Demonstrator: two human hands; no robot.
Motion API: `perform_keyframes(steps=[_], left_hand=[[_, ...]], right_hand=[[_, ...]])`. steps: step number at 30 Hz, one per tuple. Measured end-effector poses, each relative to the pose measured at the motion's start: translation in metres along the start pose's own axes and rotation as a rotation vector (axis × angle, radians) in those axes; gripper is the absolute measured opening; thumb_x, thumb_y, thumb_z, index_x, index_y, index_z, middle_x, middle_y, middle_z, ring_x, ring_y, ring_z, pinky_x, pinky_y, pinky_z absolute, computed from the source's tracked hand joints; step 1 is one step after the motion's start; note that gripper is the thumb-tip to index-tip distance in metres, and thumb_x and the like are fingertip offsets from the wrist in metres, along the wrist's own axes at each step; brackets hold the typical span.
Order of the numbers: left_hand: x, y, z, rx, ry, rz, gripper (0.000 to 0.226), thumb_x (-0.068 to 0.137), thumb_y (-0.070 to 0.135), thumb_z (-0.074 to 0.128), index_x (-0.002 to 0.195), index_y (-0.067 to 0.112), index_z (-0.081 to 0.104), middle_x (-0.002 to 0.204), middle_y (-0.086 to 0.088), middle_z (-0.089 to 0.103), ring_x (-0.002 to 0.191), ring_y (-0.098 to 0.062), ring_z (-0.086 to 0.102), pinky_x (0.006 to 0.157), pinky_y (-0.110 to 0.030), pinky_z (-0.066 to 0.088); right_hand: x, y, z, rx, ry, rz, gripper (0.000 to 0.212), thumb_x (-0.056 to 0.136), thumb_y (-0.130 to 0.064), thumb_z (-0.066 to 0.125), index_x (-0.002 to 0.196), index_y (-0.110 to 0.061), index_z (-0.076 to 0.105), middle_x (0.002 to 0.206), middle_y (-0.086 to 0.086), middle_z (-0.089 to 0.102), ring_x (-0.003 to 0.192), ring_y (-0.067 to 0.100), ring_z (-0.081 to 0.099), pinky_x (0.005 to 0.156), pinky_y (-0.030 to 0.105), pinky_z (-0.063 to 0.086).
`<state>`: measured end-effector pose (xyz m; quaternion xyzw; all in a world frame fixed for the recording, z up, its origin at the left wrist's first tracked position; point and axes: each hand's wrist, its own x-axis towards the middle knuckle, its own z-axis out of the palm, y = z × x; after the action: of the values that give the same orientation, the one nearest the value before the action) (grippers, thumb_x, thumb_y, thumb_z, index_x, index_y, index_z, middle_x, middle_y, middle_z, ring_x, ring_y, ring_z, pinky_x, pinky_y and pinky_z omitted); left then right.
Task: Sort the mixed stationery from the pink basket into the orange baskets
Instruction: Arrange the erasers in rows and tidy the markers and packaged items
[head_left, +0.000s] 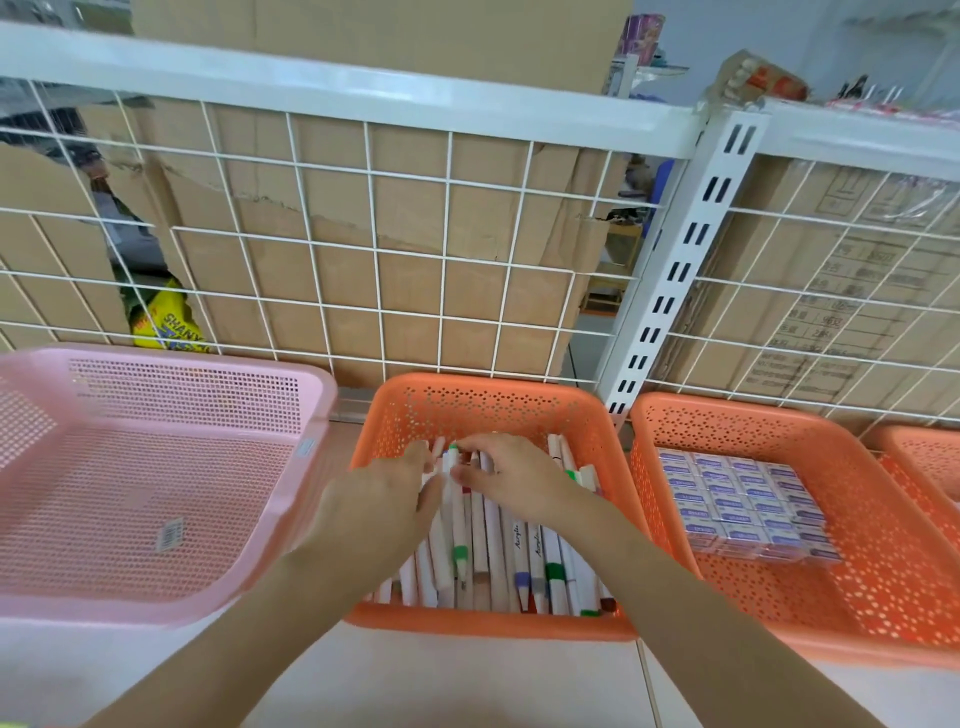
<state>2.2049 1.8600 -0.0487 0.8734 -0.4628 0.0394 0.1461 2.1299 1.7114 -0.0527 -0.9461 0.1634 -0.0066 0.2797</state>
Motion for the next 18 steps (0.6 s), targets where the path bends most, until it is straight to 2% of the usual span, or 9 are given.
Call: perform_keyframes(steps=[1,3,6,8,9,11,13,15,18], left_hand=[[0.004,-0.002,0.000,-0.090,0.056,0.002,0.027,0.098,0.037,0.033,0.116,0.023,0.047,0.089,0.002,0.060,0.085,-0.020,0.062,0.072,-0.033,0.051],[0.015,-0.007,0.004,-0.237,0.101,0.060,0.034,0.094,0.038,0.033,0.115,0.020,0.052,0.101,0.002,0.059,0.094,-0.020,0.059,0.078,-0.032,0.048],[0.031,-0.011,0.014,-0.232,-0.108,0.191,0.070,0.079,0.059,0.019,0.135,0.024,0.042,0.133,0.006,0.044,0.123,-0.015,0.042,0.101,-0.031,0.036],[0.036,-0.007,0.019,-0.210,-0.241,0.272,0.062,0.089,0.058,0.032,0.142,0.026,0.032,0.139,0.007,0.038,0.128,-0.014,0.035,0.108,-0.034,0.029],[0.037,-0.006,0.021,-0.213,-0.282,0.289,0.056,0.093,0.052,0.038,0.142,0.026,0.032,0.134,0.007,0.040,0.124,-0.014,0.038,0.106,-0.031,0.030],[0.038,-0.004,0.022,-0.257,-0.297,0.302,0.043,0.094,0.044,0.045,0.133,0.024,0.042,0.118,0.010,0.046,0.104,-0.007,0.046,0.091,-0.024,0.034],[0.042,-0.003,0.022,-0.326,-0.268,0.307,0.030,0.094,0.041,0.047,0.118,0.023,0.052,0.104,0.013,0.047,0.084,0.002,0.044,0.077,-0.016,0.033],[0.053,-0.005,0.024,-0.410,-0.239,0.247,0.020,0.096,0.033,0.046,0.110,0.021,0.055,0.101,0.011,0.050,0.084,-0.001,0.047,0.070,-0.008,0.034],[0.079,-0.006,0.026,-0.436,-0.272,0.119,0.022,0.098,0.020,0.043,0.116,0.017,0.057,0.106,0.005,0.056,0.089,-0.007,0.054,0.068,-0.005,0.034]], right_hand=[[-0.002,-0.002,0.002,-0.010,0.003,-0.024,0.041,0.096,-0.032,0.050,0.133,-0.014,0.050,0.131,0.003,0.055,0.115,0.017,0.050,0.082,0.024,0.032],[-0.007,-0.002,0.001,0.027,0.025,-0.053,0.043,0.096,-0.031,0.050,0.137,-0.016,0.045,0.132,0.002,0.053,0.118,0.016,0.049,0.086,0.023,0.033],[-0.009,0.006,-0.013,0.097,0.131,0.021,0.042,0.097,-0.030,0.047,0.137,-0.017,0.044,0.136,0.001,0.052,0.120,0.016,0.050,0.098,0.026,0.037],[-0.003,0.022,-0.027,0.019,0.210,0.144,0.037,0.098,-0.027,0.045,0.134,-0.017,0.048,0.132,0.002,0.055,0.116,0.018,0.055,0.100,0.030,0.041],[0.001,0.032,-0.033,-0.051,0.211,0.201,0.035,0.098,-0.024,0.045,0.131,-0.016,0.051,0.128,0.003,0.058,0.112,0.018,0.057,0.096,0.029,0.042],[0.011,0.046,-0.043,-0.229,0.121,0.266,0.029,0.096,-0.018,0.043,0.119,-0.010,0.059,0.117,0.008,0.063,0.104,0.022,0.060,0.087,0.029,0.045],[0.022,0.053,-0.044,-0.359,-0.026,0.304,0.021,0.094,-0.014,0.042,0.096,-0.008,0.062,0.098,0.008,0.065,0.091,0.023,0.062,0.075,0.030,0.047],[0.031,0.051,-0.041,-0.447,-0.151,0.338,0.023,0.093,-0.009,0.042,0.073,-0.012,0.053,0.076,0.003,0.057,0.071,0.018,0.057,0.060,0.025,0.044],[0.038,0.049,-0.041,-0.489,-0.205,0.343,0.027,0.092,-0.005,0.042,0.067,-0.014,0.047,0.069,0.001,0.050,0.064,0.016,0.051,0.058,0.024,0.042]])
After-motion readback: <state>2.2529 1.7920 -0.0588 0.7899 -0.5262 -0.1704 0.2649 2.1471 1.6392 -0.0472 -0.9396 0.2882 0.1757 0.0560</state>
